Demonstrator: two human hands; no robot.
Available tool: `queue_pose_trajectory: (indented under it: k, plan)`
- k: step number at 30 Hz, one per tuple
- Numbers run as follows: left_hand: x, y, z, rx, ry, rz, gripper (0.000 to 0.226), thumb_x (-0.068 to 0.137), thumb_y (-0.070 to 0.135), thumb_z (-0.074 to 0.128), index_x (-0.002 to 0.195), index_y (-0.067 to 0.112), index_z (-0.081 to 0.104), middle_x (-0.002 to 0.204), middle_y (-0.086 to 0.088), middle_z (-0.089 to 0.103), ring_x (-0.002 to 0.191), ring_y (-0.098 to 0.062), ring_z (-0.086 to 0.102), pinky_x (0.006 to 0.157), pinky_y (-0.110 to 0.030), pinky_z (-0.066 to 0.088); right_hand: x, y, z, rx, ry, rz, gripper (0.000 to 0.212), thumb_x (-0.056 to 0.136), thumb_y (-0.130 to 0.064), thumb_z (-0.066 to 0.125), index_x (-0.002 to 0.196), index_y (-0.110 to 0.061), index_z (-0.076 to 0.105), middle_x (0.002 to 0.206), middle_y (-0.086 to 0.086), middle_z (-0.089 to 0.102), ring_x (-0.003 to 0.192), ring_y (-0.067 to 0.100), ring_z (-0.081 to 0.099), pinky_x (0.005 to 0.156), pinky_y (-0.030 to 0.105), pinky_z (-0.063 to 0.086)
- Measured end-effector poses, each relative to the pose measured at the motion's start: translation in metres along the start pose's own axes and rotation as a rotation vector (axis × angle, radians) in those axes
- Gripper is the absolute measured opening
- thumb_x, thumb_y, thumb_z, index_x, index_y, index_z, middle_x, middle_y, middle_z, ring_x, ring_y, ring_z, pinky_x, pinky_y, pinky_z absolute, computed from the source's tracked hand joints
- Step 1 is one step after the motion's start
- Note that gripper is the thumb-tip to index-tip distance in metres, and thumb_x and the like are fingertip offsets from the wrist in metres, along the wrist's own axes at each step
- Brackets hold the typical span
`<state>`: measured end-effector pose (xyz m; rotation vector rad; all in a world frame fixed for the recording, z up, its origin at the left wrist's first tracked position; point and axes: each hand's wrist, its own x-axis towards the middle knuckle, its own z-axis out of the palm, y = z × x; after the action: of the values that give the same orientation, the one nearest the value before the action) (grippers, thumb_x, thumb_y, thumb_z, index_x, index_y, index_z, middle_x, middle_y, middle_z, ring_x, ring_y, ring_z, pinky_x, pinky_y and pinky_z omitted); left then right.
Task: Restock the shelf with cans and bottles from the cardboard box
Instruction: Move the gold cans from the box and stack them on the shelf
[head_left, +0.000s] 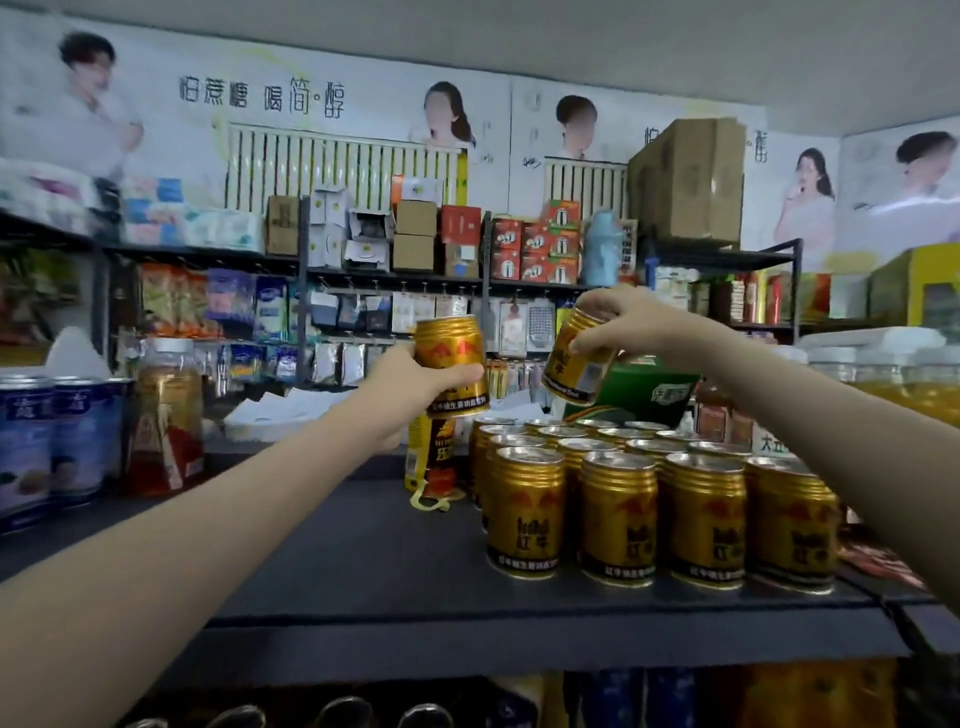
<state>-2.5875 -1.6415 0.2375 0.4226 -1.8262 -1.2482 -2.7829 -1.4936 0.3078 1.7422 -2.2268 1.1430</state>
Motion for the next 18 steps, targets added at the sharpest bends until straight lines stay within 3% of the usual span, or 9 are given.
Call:
queue_pose_trajectory:
  k: [5, 8, 10, 15, 18]
  plan:
    - [0.033, -0.021, 0.033, 0.107, -0.01, -0.042, 0.039, 0.071, 0.028, 0.083, 0.099, 0.026, 0.057, 0.108, -0.003, 0.067, 0.103, -0.024, 0.063, 0.097, -0.047, 0.048, 0.03, 0.024, 0.008, -0.107, -0.198, -0.019, 0.065, 0.082, -0.023, 0.07, 0.139, -0.017, 0.039, 0.129, 0.001, 0.046, 0.105, 0.018, 0.053, 0.075, 0.026, 0.052]
    - [0.044, -0.031, 0.038, 0.11, 0.005, -0.077, 0.062, 0.059, 0.037, 0.088, 0.109, 0.024, 0.055, 0.111, -0.003, 0.067, 0.106, -0.026, 0.062, 0.098, -0.051, 0.046, 0.045, 0.033, 0.014, -0.123, -0.308, -0.038, 0.066, 0.081, -0.021, 0.07, 0.14, -0.023, 0.039, 0.127, 0.001, 0.045, 0.1, 0.015, 0.054, 0.077, 0.027, 0.053]
    - [0.049, -0.034, 0.039, 0.101, 0.002, -0.08, 0.06, 0.06, 0.036, 0.088, 0.107, 0.025, 0.054, 0.111, -0.003, 0.066, 0.106, -0.025, 0.062, 0.099, -0.051, 0.045, 0.05, 0.038, 0.015, -0.109, -0.362, -0.034, 0.068, 0.082, -0.02, 0.069, 0.142, -0.026, 0.038, 0.125, 0.0, 0.045, 0.1, 0.015, 0.055, 0.081, 0.028, 0.052]
    - [0.052, -0.035, 0.044, 0.097, -0.061, -0.05, 0.042, 0.071, 0.022, 0.082, 0.105, 0.023, 0.057, 0.108, -0.003, 0.068, 0.103, -0.021, 0.063, 0.088, -0.039, 0.05, 0.055, 0.048, 0.011, -0.021, -0.462, -0.011, 0.073, 0.084, -0.006, 0.064, 0.145, -0.031, 0.033, 0.117, -0.006, 0.049, 0.105, 0.017, 0.055, 0.081, 0.027, 0.051]
    - [0.053, -0.034, 0.053, 0.127, -0.087, -0.04, 0.039, 0.073, 0.022, 0.081, 0.106, 0.022, 0.058, 0.107, -0.001, 0.068, 0.101, -0.018, 0.063, 0.08, -0.035, 0.052, 0.055, 0.049, 0.016, 0.01, -0.47, -0.025, 0.072, 0.087, -0.01, 0.063, 0.146, -0.034, 0.031, 0.129, -0.003, 0.05, 0.112, 0.018, 0.053, 0.088, 0.032, 0.049]
